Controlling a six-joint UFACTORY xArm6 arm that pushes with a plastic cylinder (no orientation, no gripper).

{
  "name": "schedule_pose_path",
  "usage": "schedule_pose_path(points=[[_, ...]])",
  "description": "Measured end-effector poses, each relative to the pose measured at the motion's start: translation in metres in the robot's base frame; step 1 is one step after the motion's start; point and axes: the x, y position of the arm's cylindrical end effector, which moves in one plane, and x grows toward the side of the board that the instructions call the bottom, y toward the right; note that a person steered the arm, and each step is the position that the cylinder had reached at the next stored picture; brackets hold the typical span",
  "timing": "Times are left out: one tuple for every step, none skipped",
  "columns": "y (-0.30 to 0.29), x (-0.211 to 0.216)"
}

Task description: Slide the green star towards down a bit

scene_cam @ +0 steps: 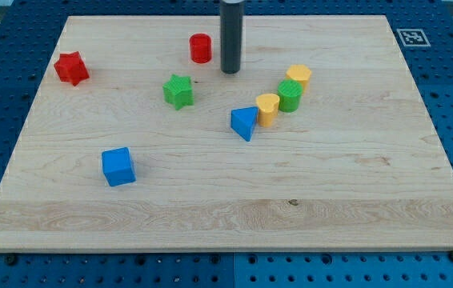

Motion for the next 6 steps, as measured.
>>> schedule_pose_path(points=[[-0.039,0.000],[-0.079,0.000],[-0.112,0.000],[-0.130,0.000],[-0.132,-0.001],[-0.132,0.005]])
